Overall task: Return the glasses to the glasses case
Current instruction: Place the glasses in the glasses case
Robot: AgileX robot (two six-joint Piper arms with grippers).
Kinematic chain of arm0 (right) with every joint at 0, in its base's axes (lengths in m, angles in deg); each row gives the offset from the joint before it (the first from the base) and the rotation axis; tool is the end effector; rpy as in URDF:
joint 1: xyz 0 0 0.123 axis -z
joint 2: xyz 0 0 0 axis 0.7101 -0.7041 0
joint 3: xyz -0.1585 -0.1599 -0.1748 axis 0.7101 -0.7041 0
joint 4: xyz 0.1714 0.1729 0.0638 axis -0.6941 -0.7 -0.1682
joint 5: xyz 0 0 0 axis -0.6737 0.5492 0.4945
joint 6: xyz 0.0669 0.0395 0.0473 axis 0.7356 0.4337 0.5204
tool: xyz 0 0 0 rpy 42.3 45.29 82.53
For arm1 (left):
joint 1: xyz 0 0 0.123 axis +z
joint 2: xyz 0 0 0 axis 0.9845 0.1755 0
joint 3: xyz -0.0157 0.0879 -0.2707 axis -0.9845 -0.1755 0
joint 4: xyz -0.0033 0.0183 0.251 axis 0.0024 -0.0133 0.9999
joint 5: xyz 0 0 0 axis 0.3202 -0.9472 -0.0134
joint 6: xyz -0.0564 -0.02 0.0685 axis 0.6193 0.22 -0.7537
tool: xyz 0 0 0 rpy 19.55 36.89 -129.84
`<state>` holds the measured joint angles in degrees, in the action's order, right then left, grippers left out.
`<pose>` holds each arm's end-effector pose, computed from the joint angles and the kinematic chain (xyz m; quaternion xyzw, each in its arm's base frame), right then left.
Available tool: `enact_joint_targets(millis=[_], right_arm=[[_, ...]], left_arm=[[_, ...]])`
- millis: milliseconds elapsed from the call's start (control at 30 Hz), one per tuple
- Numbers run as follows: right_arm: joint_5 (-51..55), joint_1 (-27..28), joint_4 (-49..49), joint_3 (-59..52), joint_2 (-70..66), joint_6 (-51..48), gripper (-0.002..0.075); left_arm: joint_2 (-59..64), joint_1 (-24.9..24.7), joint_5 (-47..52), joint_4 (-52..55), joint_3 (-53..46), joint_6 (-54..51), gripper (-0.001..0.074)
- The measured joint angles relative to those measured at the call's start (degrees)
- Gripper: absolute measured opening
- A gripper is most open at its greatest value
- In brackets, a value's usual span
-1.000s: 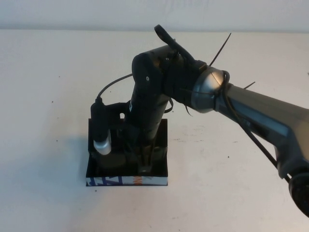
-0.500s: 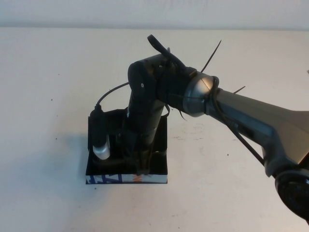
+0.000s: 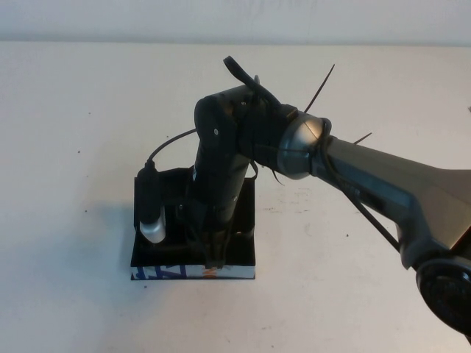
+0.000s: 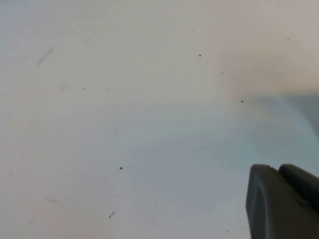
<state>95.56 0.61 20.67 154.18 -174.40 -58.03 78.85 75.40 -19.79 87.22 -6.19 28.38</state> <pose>0.3266 0.3421 0.2061 -0.7713 0.6260 0.0677 0.0925 0.0526 -0.0009 0.1720 0.0361 0.8024 0.0028 0.5956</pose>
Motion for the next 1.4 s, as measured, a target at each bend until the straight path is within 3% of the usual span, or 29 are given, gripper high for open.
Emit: enact_joint_targets(millis=[1400], right_arm=[[0.17,0.27,0.25,3.34,-2.05,4.78,0.0064]], left_arm=[[0.0,0.0,0.0,0.0,0.0,0.0,-0.0001]])
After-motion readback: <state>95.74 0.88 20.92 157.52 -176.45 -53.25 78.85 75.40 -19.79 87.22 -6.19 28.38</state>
